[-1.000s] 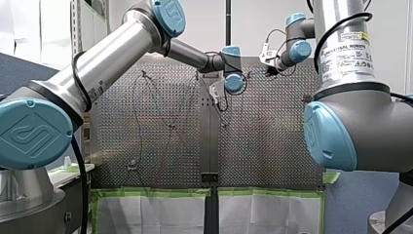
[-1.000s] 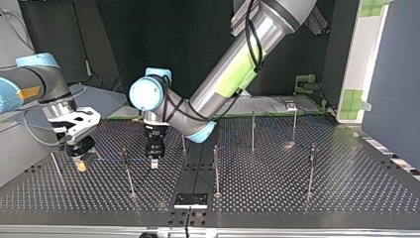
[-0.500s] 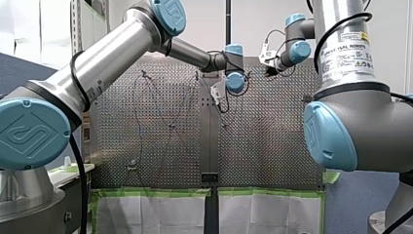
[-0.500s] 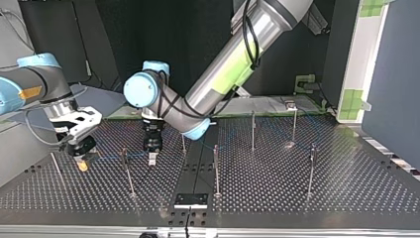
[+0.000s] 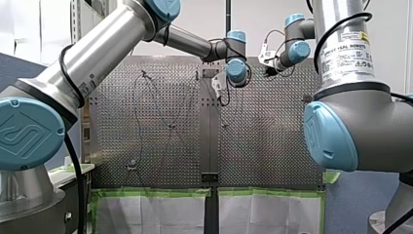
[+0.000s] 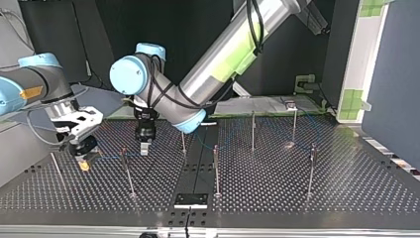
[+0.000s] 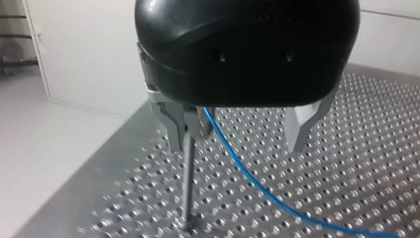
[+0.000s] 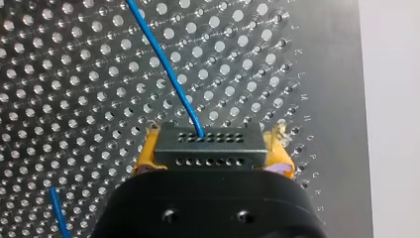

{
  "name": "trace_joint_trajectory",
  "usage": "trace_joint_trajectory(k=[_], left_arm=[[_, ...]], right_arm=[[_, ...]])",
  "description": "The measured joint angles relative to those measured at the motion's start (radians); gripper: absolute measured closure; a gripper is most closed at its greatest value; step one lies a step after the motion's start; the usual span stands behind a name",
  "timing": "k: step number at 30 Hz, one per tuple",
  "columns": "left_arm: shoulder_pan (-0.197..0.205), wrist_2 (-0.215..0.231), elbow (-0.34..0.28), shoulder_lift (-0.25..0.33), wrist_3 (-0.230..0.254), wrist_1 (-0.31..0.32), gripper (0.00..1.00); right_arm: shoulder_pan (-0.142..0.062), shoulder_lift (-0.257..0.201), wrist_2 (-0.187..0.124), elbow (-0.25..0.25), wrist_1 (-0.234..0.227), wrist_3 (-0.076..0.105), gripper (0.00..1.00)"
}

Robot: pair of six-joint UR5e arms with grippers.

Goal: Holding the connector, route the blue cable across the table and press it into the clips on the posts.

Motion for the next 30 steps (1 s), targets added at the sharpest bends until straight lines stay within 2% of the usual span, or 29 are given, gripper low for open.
trace_joint_trajectory(k=[9, 20, 30], left_arm=[[-0.008, 0.001, -0.085, 0.086, 0.006, 0.07, 0.0], [0.006, -0.005, -0.178, 0.179, 0.016, 0.161, 0.0], [0.025, -0.033, -0.258, 0.258, 0.003, 0.153, 0.0]], right_arm=[[0.002, 0.0, -0.004, 0.0, 0.001, 0.0, 1.0], [0.007, 0.0, -0.009, 0.001, 0.002, 0.004, 1.0], [0.01, 0.001, -0.008, 0.0, 0.003, 0.005, 1.0]])
